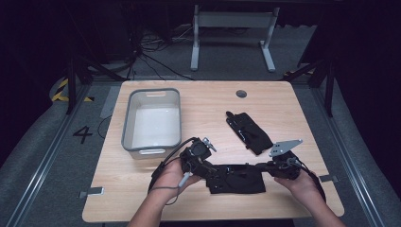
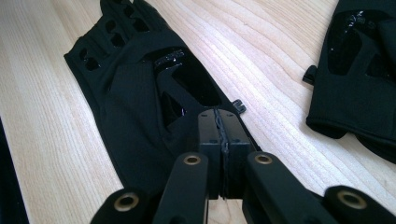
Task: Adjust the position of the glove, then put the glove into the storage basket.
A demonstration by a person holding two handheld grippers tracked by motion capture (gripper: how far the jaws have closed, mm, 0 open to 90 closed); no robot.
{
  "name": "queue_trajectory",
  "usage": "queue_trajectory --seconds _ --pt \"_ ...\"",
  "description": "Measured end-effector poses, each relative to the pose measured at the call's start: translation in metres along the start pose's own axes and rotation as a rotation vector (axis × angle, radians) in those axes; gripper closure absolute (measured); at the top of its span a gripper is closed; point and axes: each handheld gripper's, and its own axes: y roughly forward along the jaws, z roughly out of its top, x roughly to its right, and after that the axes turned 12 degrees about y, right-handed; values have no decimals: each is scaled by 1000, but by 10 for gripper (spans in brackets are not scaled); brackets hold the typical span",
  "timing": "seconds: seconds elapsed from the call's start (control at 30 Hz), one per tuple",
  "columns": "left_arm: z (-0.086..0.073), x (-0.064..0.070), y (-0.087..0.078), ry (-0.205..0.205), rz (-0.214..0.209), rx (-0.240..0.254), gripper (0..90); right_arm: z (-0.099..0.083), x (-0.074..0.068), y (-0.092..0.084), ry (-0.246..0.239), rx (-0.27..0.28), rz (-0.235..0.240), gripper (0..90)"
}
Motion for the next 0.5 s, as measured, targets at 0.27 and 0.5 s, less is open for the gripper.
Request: queue_trajectory --seconds 0.27,0.5 --pt "-8 -7 -12 -43 61 54 640 1 1 -2 9 13 5 889" --pt "-14 -12 -16 -65 79 58 603 3 2 -5 22 25 21 877"
